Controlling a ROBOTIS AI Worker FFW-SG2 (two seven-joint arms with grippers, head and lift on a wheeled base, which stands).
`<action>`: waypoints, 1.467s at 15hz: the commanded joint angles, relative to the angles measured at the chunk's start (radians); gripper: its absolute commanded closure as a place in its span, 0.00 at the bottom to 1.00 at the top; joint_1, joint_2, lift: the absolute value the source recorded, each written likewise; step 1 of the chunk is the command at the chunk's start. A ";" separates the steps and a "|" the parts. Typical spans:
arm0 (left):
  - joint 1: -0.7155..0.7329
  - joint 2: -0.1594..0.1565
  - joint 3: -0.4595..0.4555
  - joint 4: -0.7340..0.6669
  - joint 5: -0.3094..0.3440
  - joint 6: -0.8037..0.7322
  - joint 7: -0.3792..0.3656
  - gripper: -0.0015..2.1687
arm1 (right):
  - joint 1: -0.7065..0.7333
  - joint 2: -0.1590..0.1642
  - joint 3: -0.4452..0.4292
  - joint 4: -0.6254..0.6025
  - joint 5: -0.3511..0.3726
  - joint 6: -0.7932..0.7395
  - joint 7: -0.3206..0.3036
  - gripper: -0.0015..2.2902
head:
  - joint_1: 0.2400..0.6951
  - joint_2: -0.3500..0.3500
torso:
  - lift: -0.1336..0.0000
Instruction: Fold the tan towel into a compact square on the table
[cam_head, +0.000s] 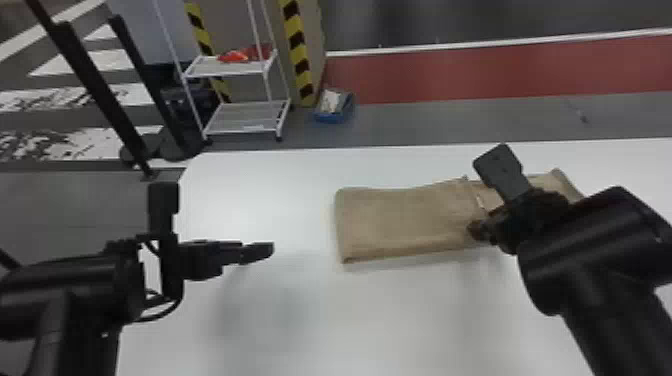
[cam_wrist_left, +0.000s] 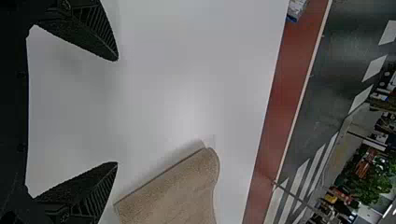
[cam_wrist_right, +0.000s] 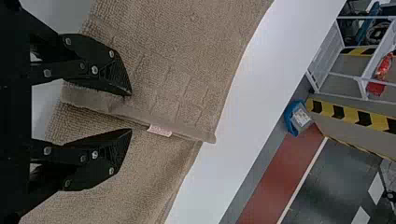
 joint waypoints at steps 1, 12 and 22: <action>0.003 0.000 0.004 -0.001 0.001 0.000 0.000 0.04 | 0.000 0.002 0.002 0.003 0.001 -0.003 0.000 0.34 | 1.00 0.78 | 0.08; 0.015 0.003 0.015 0.002 0.005 -0.025 -0.005 0.04 | 0.001 0.002 0.008 0.008 0.009 -0.003 -0.002 0.35 | 1.00 0.79 | 0.08; 0.025 0.008 0.025 0.002 0.006 -0.037 -0.008 0.04 | 0.008 0.002 0.002 -0.037 -0.019 -0.012 -0.002 0.48 | 1.00 0.80 | 0.08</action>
